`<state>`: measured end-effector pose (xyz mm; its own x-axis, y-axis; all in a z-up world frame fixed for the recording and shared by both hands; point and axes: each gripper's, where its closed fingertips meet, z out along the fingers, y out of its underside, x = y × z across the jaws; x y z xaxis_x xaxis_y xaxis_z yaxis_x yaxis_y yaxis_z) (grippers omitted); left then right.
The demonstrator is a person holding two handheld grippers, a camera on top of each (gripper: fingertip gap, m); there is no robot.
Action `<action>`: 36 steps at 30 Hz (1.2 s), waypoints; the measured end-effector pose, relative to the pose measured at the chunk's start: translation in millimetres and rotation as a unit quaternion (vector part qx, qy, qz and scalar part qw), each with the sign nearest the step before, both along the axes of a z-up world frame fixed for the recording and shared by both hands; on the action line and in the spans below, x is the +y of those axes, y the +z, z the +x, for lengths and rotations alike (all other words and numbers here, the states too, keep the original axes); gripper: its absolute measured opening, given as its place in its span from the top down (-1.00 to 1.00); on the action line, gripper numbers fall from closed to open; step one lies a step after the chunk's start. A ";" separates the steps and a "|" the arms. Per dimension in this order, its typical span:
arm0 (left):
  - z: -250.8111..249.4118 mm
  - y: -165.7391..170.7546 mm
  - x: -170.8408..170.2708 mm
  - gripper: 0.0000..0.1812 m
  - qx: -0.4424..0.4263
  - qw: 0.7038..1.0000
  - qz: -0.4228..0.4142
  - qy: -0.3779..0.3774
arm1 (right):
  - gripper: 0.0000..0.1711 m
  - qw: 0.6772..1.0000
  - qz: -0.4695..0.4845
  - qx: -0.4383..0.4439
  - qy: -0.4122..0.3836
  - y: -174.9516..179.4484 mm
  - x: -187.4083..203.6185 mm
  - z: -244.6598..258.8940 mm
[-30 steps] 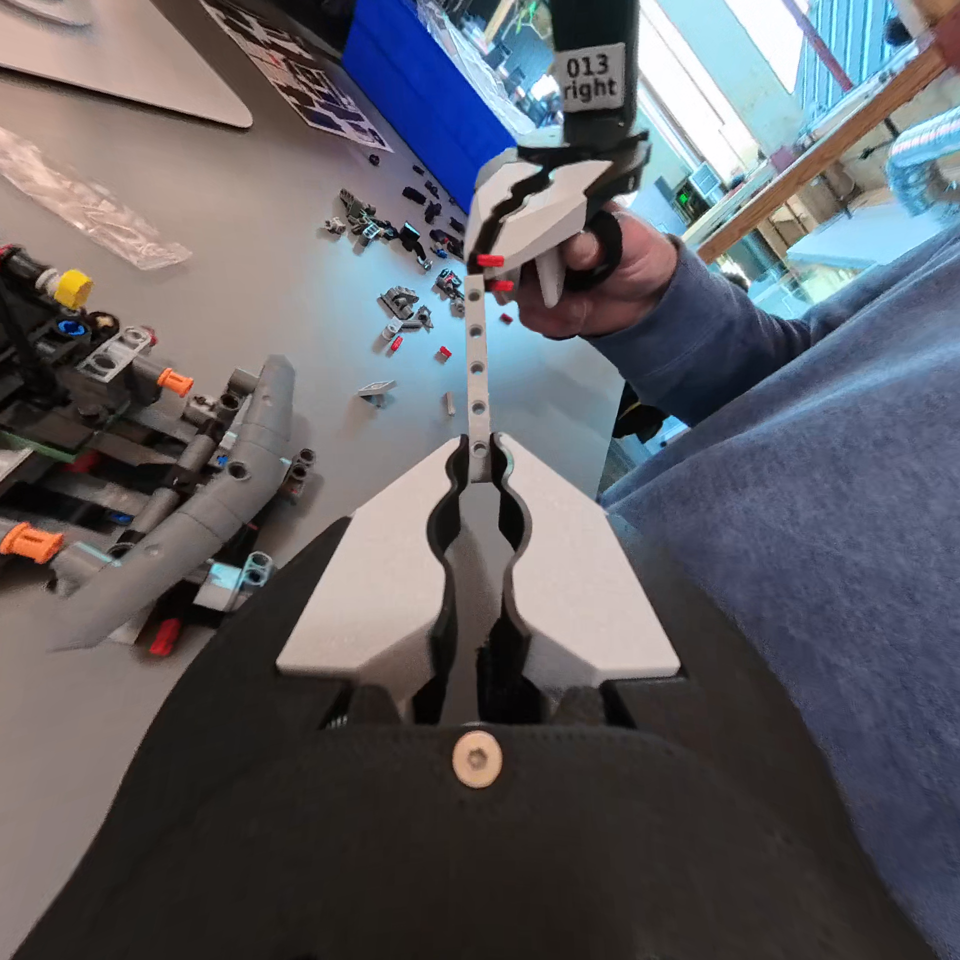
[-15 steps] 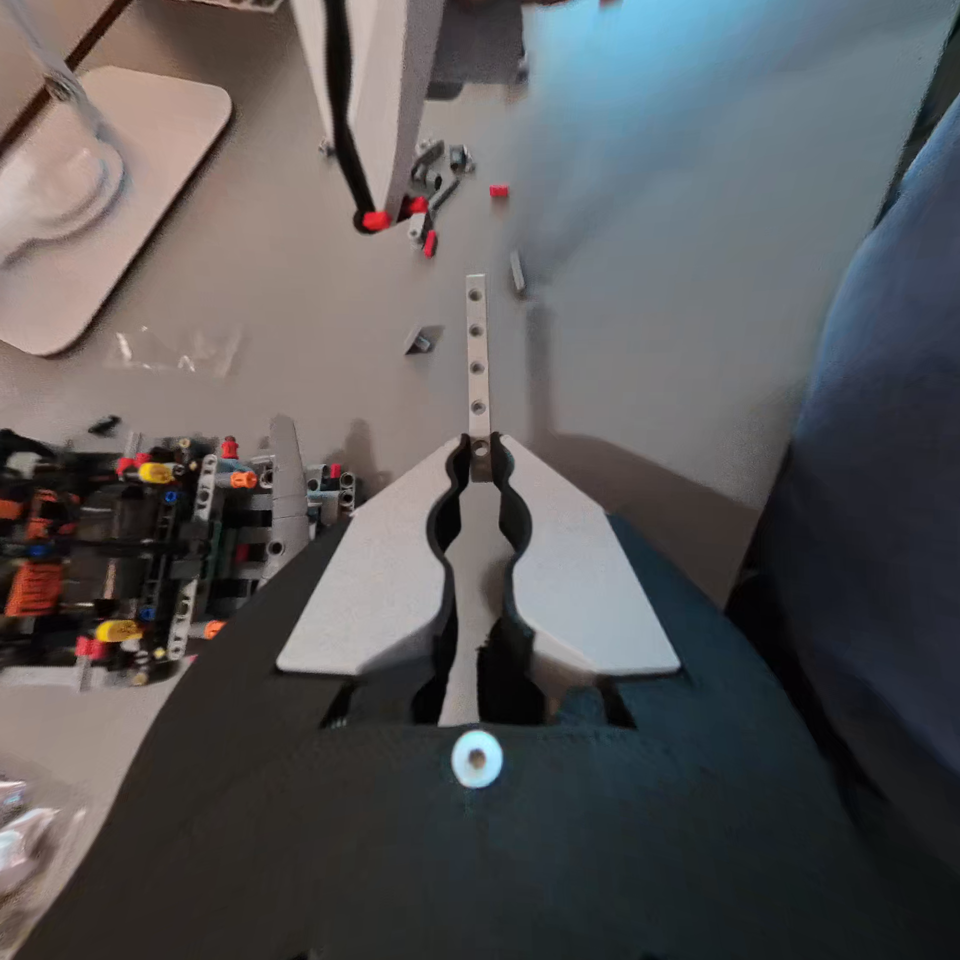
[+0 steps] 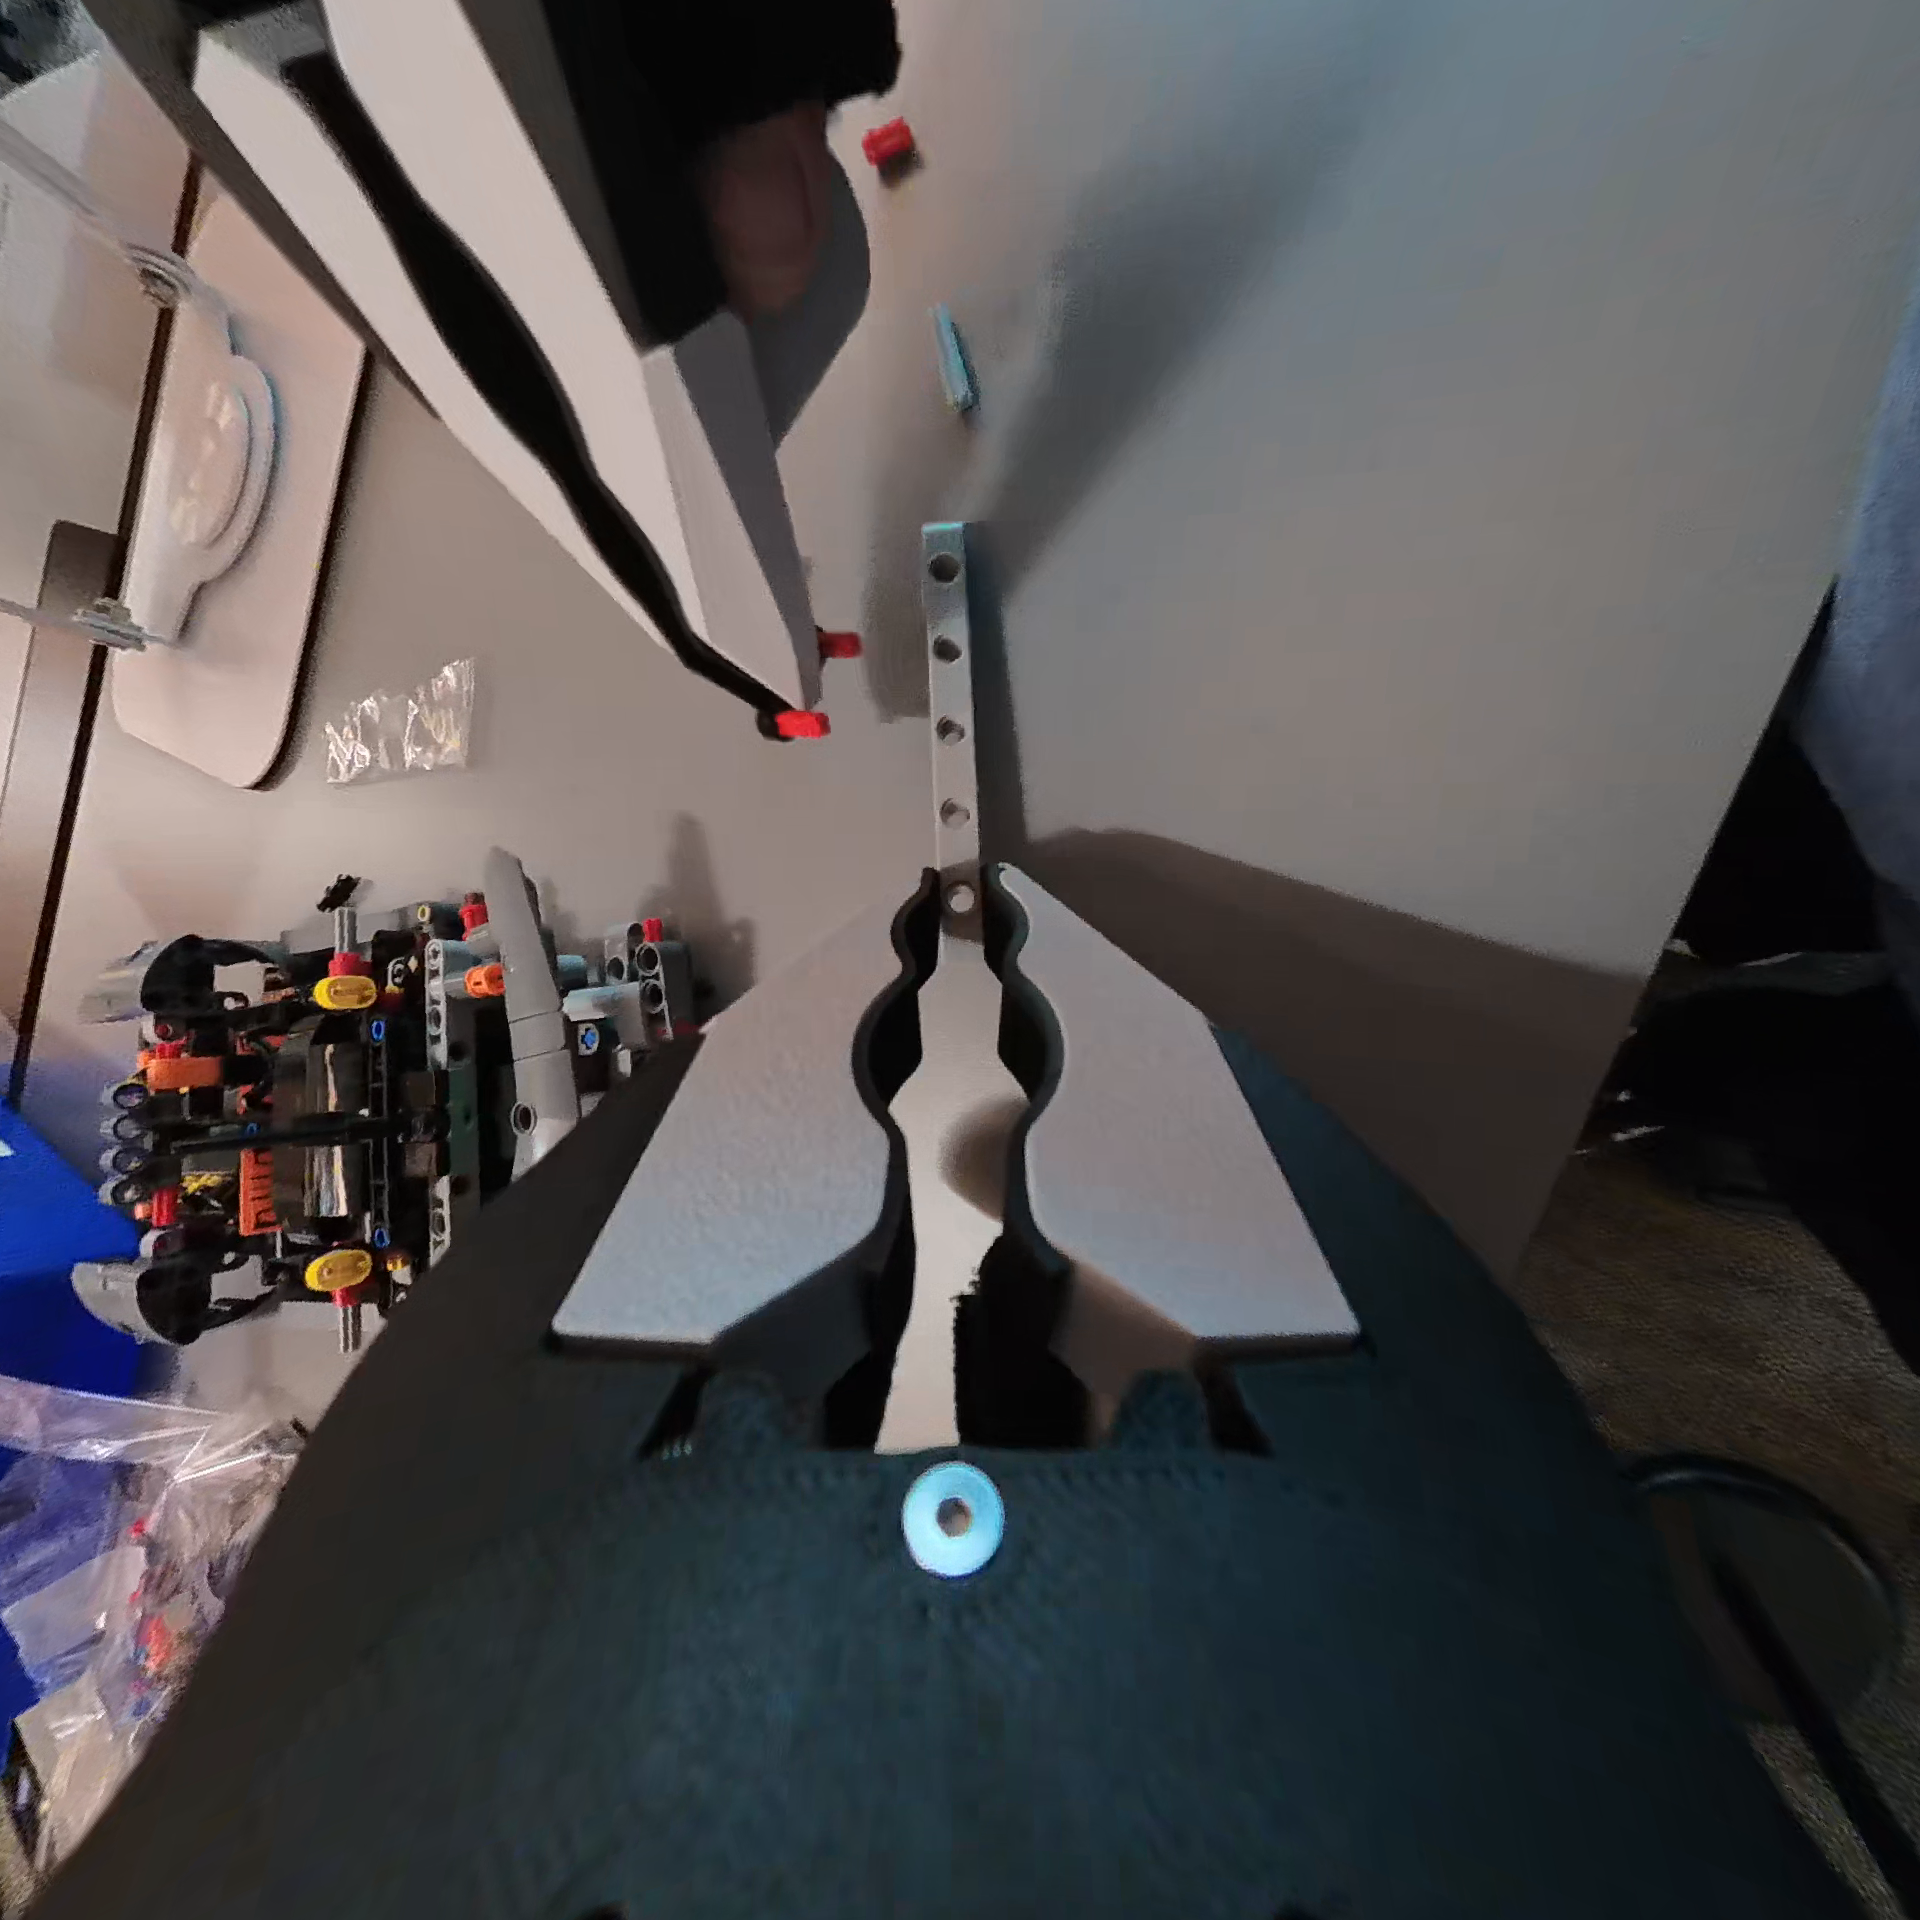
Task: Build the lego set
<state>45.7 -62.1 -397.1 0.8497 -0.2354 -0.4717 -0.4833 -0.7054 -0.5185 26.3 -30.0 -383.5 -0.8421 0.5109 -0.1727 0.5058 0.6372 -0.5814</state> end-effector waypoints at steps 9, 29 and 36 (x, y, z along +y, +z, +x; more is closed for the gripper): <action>-0.5 -2.5 -0.1 0.93 -0.021 1.000 -0.010 0.002 | 1.00 0.997 0.059 -0.006 0.059 -14.6 -9.8 3.7; 1.2 -4.2 0.5 0.93 -0.116 0.992 -0.048 0.010 | 1.00 0.974 0.147 0.015 0.170 -18.6 -11.7 12.4; 1.5 -4.7 1.2 0.93 -0.145 0.988 -0.053 0.017 | 0.96 0.974 0.147 -0.020 0.171 -16.8 -10.4 16.7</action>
